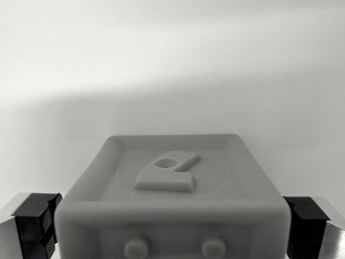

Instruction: Destack cube

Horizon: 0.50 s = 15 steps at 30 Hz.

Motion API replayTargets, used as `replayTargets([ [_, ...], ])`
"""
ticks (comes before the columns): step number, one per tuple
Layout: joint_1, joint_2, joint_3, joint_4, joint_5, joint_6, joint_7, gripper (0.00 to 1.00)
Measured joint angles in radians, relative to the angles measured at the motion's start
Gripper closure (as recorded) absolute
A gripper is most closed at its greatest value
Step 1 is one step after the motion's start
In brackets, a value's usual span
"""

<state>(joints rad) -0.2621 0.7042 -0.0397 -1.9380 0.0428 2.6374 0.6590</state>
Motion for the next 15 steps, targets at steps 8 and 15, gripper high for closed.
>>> replayTargets([
  [8,0.0,0.0,0.0,0.0,0.0,0.0,0.0,0.0],
  [15,0.0,-0.009,0.0,-0.002,0.0,-0.005,0.0,0.0],
])
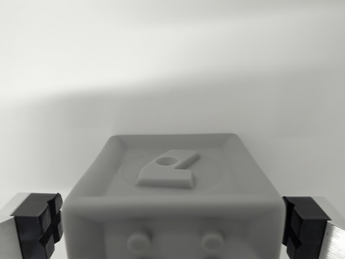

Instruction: Destack cube

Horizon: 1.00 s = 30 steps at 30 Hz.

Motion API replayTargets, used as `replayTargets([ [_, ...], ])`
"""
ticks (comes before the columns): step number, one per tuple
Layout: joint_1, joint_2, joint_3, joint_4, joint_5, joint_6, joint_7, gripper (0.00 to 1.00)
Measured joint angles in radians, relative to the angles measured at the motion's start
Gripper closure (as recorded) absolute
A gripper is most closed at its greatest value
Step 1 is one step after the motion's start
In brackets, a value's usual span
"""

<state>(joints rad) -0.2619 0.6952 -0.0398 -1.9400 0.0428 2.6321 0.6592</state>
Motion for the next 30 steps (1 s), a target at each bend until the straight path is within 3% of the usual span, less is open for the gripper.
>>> replayTargets([
  [11,0.0,-0.051,-0.001,-0.016,0.0,-0.034,0.0,0.0],
  [30,0.004,-0.194,-0.007,-0.042,-0.005,-0.148,0.003,0.0],
])
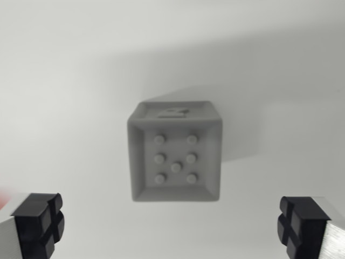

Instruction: Destack cube

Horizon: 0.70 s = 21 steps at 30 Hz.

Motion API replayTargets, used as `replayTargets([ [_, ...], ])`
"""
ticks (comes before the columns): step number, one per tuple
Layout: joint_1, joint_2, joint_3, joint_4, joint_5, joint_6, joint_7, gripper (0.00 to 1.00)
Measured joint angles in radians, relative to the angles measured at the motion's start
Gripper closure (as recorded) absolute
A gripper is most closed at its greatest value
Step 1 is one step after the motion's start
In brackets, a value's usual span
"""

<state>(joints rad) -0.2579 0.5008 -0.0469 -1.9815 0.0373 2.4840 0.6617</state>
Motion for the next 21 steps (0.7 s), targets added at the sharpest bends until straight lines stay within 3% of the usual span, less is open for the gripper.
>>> replayTargets([
  [21,0.002,-0.165,-0.004,0.019,-0.011,-0.184,0.006,0.0],
])
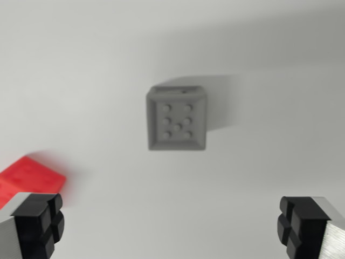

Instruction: Destack cube

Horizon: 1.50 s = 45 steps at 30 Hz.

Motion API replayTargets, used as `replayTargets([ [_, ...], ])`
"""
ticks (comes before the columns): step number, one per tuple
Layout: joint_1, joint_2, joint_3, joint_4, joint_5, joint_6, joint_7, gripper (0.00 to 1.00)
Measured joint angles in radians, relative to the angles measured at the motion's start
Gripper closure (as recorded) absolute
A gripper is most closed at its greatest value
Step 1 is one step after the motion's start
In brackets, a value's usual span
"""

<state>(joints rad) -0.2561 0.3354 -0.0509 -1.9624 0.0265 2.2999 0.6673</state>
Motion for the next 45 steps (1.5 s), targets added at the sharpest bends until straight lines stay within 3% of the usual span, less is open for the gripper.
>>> replayTargets([
  [26,0.0,-0.111,-0.001,0.091,-0.008,-0.201,0.005,0.0],
  [45,0.0,-0.126,-0.001,0.117,-0.009,-0.244,0.006,0.0],
])
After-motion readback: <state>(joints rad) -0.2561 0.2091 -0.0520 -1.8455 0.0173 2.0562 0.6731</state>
